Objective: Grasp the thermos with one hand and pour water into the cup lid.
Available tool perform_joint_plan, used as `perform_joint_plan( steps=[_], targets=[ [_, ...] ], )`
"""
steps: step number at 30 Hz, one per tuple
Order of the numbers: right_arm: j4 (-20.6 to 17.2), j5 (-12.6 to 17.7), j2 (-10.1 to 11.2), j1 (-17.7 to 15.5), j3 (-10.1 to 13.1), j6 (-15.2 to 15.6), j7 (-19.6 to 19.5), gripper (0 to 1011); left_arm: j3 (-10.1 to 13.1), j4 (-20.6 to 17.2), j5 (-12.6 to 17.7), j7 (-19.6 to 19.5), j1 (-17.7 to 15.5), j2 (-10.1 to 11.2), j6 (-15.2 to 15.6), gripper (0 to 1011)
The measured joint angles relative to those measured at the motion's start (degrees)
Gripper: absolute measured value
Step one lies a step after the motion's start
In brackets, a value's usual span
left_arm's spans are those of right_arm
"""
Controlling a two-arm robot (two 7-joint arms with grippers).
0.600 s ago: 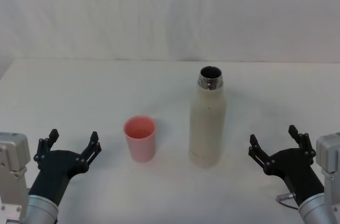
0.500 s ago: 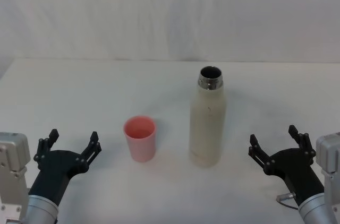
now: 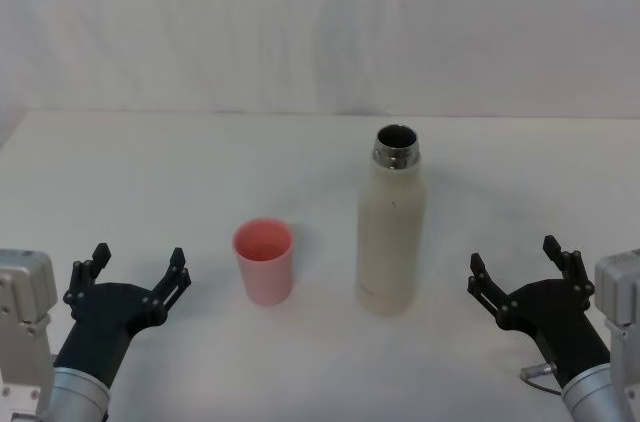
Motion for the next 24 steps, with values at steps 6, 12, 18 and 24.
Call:
perform_joint_plan(
  steps=[6,12,18,24],
  targets=[
    [0.0,0.0,0.0,0.0,0.0,0.0,0.0,1001,0.0,0.0,0.0,0.0,0.0,0.0,0.0,1001],
    [0.0,0.0,0.0,0.0,0.0,0.0,0.0,1001,0.0,0.0,0.0,0.0,0.0,0.0,0.0,1001],
    [0.0,0.0,0.0,0.0,0.0,0.0,0.0,1001,0.0,0.0,0.0,0.0,0.0,0.0,0.0,1001],
    [0.0,0.0,0.0,0.0,0.0,0.0,0.0,1001,0.0,0.0,0.0,0.0,0.0,0.0,0.0,1001]
  ],
)
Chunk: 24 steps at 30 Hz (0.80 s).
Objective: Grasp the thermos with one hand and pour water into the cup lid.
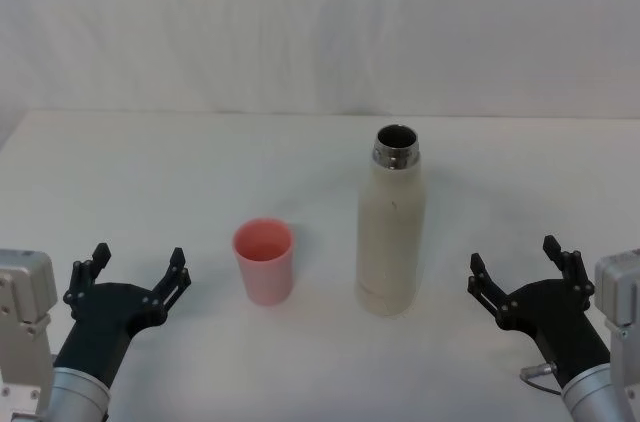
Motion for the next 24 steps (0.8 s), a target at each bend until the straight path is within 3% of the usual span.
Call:
perform_joint_plan(
  steps=[11,24],
  targets=[
    [-1.7,-0.3,0.3,-0.8,1.6,1.3,2.8,1001,0.0,0.0,0.0,0.0,0.0,0.0,0.0,1001],
    [-6.7,5.4,4.3,-2.2,4.1,8.0,13.6,1001,0.0,0.0,0.0,0.0,0.0,0.0,0.0,1001]
  ],
)
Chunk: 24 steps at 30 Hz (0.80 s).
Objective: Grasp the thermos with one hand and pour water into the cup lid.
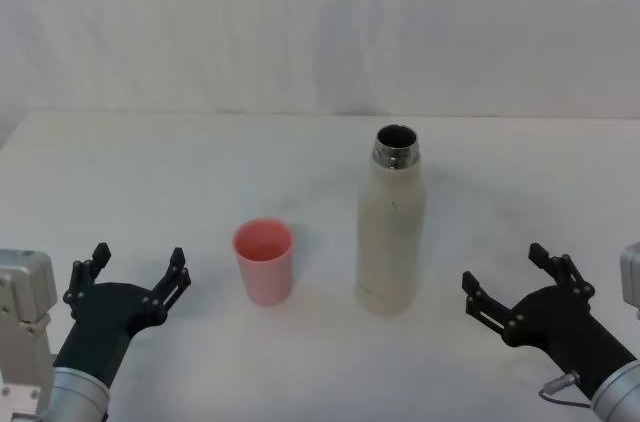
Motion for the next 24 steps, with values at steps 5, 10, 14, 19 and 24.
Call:
perform_joint_plan(
  steps=[5,10,14,19,24],
  targets=[
    [-0.5,1.6,1.6,1.1,-0.4,2.0,2.7,1001,0.0,0.0,0.0,0.0,0.0,0.0,0.0,1001],
    [-0.2,2.6,2.8,3.2,-1.6,3.4,4.4,1001,0.0,0.0,0.0,0.0,0.0,0.0,0.0,1001],
    [0.6,3.0,3.1,4.9,-2.9,4.2,5.0,1001,0.0,0.0,0.0,0.0,0.0,0.0,0.0,1001],
    [1.9,3.1,3.2,7.0,-4.4,4.7,5.1,1001,0.0,0.0,0.0,0.0,0.0,0.0,0.0,1001],
    [3.9,3.3,2.4,9.3,-5.9,5.1,5.0,1001,0.0,0.0,0.0,0.0,0.0,0.0,0.0,1001]
  ],
)
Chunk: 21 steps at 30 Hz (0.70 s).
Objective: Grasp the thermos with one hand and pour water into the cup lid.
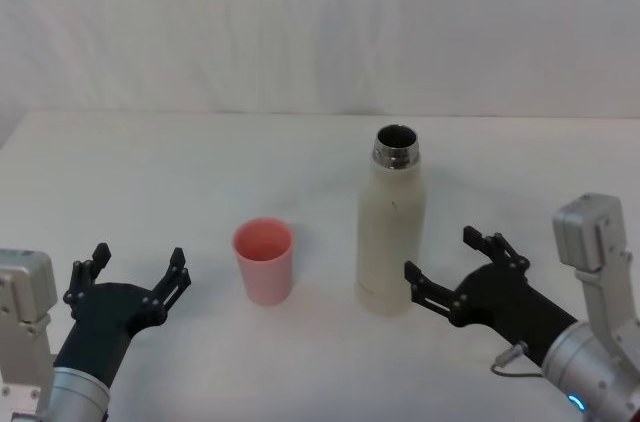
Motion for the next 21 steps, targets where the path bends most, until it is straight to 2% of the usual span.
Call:
perform_joint_plan(
  steps=[7,21],
  targets=[
    [3.1,0.1,-1.9,3.0,-1.8,0.0,-1.0,1001,0.0,0.0,0.0,0.0,0.0,0.0,0.0,1001],
    [7.1,0.7,-4.5,5.9,-3.0,-0.4,-2.1,1001,0.0,0.0,0.0,0.0,0.0,0.0,0.0,1001]
  ],
)
